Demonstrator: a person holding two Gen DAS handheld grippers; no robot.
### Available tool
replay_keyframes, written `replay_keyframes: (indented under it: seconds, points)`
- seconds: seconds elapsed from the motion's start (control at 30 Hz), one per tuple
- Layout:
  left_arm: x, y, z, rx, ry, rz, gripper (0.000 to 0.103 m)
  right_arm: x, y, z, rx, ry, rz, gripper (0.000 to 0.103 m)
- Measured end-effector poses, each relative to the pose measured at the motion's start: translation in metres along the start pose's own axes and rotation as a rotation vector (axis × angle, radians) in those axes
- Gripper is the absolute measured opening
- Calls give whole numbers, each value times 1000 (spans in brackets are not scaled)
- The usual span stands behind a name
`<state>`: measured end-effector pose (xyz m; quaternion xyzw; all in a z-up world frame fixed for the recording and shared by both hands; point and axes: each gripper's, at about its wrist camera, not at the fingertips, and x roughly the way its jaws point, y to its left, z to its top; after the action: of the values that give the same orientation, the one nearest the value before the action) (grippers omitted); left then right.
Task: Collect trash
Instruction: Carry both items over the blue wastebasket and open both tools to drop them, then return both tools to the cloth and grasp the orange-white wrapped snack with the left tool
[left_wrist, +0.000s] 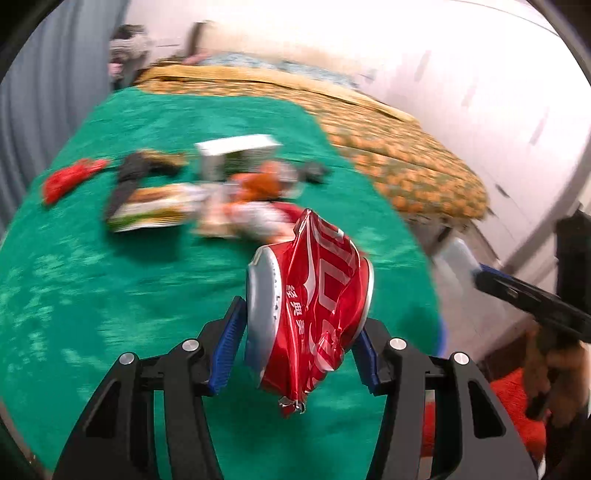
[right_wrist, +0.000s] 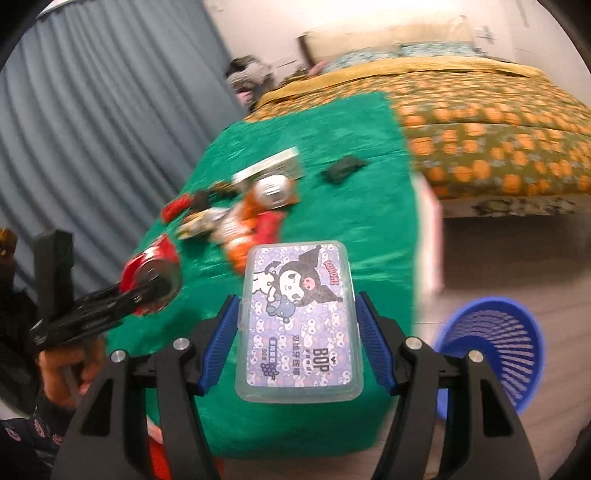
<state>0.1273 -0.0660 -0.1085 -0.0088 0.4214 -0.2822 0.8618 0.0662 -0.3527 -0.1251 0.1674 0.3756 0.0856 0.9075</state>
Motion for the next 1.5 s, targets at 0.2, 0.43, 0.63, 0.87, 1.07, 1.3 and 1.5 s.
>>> replay_keyframes:
  seconds: [0.2,0.43,0.63,0.87,1.07,1.3,1.5]
  points:
    - [42,-104,1,123,94,-161,53,-5,-87,-9,39,35,-209,62]
    - [124,-209,-6,228,221,-220,54,7,-193,-29,150,119,-297,62]
    - [215,-261,-20,280,320,-169,55,17,-263,-48,321,166,-279,62]
    - [287,-281,-38,319,367,-114,57,33,-291,-50,401,179,-257,63]
    - [317,-282,-49,339,337,-88,83,21,-305,-46,456,114,-239,83]
    - [236,-281,-42,315,157,-166,91,-14,-274,-25,358,-44,-254,88]
    - [133,-260,-39,294,0,-206,98,-41,-213,-8,128,-199,-302,98]
